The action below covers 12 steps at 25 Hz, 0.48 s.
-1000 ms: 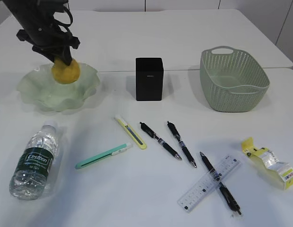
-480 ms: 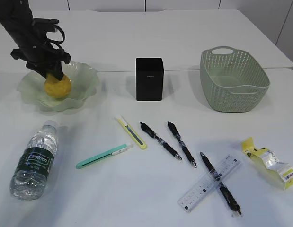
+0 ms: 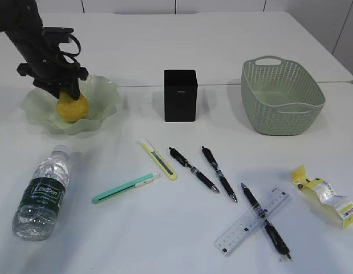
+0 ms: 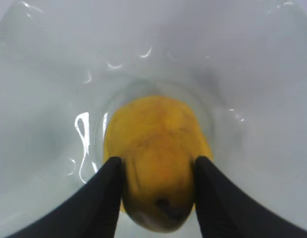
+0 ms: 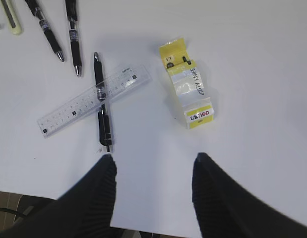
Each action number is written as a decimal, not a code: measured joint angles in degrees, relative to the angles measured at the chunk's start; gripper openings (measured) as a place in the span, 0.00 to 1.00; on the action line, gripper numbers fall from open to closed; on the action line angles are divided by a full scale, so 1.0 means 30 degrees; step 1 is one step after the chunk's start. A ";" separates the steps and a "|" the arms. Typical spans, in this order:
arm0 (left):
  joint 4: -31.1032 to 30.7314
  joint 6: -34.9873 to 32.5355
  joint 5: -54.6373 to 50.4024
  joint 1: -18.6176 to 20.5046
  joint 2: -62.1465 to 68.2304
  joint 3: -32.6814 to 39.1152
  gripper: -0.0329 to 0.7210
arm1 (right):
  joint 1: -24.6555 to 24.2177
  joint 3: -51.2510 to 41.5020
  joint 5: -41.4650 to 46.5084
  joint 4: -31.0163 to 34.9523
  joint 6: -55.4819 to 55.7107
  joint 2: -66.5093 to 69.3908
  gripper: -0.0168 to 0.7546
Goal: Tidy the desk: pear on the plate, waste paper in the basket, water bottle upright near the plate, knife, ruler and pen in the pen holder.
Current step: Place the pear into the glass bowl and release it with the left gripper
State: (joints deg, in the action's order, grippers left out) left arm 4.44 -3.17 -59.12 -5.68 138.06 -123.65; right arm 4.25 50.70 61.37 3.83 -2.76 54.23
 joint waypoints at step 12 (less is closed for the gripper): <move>0.0000 0.0000 -0.0767 0.0000 -0.1586 0.0000 0.77 | 0.0000 0.0000 0.0035 0.0000 0.0000 0.0000 0.51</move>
State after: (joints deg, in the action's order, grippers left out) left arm 4.44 -3.17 -61.42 -5.68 133.30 -123.65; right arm 4.25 50.70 61.47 3.83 -2.76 54.23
